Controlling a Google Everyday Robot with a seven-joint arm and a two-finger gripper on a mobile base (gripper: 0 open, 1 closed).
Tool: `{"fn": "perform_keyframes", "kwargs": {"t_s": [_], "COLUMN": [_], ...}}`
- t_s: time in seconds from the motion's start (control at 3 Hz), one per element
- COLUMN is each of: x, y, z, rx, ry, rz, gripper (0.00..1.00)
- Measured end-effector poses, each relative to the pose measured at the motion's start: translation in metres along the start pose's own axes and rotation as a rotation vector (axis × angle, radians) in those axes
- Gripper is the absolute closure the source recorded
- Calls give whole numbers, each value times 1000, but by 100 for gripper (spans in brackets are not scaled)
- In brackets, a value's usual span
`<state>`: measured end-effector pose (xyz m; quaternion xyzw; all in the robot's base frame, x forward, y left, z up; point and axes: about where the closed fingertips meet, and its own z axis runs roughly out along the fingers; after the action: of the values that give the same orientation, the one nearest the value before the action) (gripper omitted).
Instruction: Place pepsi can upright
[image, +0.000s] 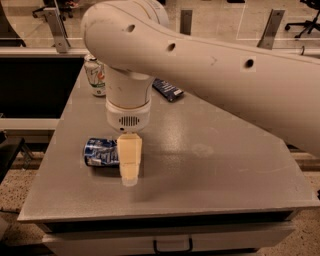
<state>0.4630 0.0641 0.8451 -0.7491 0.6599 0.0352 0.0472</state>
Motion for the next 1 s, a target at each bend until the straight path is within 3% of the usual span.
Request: {"fn": "perform_keyframes", "kwargs": {"t_s": [0.33, 1.0], "x": [-6, -11], "y": [2, 1], "z": [3, -8], "rx": [-5, 9], "ry": [13, 7], "rz": [13, -9], "gripper": [18, 65]}}
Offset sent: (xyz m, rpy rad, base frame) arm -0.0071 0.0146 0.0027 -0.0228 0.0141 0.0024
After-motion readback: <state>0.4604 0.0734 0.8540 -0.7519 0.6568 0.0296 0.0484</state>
